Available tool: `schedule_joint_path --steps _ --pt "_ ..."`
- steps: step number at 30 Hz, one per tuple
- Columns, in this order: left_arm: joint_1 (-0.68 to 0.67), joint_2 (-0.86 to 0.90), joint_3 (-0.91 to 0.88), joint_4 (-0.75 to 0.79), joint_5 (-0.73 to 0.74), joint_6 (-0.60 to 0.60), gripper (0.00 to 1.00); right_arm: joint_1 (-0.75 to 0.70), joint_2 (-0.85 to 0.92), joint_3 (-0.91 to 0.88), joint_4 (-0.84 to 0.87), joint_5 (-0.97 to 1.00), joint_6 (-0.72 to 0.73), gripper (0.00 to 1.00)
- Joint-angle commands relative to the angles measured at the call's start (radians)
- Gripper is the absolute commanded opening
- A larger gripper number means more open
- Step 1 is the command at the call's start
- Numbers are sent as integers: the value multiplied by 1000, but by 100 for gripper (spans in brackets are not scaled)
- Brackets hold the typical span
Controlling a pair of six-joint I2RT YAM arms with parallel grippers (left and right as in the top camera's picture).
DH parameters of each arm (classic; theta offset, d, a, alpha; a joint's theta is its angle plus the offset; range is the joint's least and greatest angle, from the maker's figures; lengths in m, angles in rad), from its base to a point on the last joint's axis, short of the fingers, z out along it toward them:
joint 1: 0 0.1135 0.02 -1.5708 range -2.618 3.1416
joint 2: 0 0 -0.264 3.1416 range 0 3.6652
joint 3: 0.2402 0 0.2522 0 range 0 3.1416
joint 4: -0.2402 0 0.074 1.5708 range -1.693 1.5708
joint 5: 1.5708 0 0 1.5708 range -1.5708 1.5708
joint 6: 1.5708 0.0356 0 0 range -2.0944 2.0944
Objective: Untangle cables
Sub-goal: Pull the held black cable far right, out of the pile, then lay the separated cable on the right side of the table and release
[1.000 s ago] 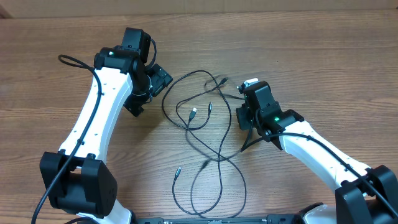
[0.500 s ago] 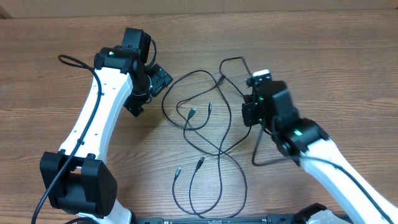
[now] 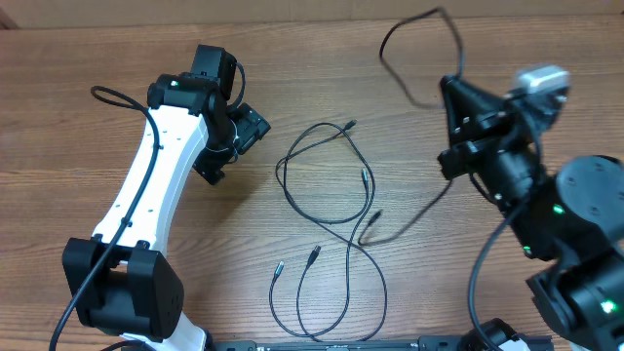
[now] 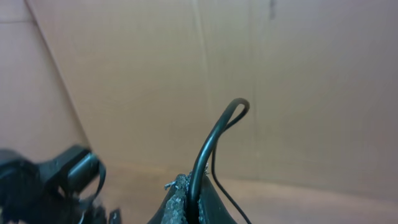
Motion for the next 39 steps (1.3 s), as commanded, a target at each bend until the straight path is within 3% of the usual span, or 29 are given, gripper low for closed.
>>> schedule_joint_path --steps 1,6,10,16,20,24,28,33,36,39 --pt "-8 -15 6 -5 -11 27 100 -4 0 48 -1 85 -34 4" --pt "-8 -15 6 -5 -11 27 100 -4 0 53 -9 180 -34 4" --pt "-9 -15 6 -6 -11 27 100 -4 0 53 -44 329 -42 4" --pt "-9 -15 6 -5 -11 27 100 -4 0 53 -131 702 -58 4" --pt "-9 -15 6 -5 -11 26 100 -4 0 53 -181 782 -92 4" --pt "-9 -15 6 -6 -11 27 100 -4 0 53 -338 904 90 4" --pt "-9 -15 6 -13 -11 27 100 -43 0 53 -506 911 286 4" --pt "-13 -15 6 -15 -12 26 100 -176 2 53 -665 882 418 4" --pt "-13 -15 6 -12 -12 26 100 -279 10 52 -697 736 413 4" --pt "-13 -15 6 -10 -11 26 100 -338 37 52 -681 496 317 4"
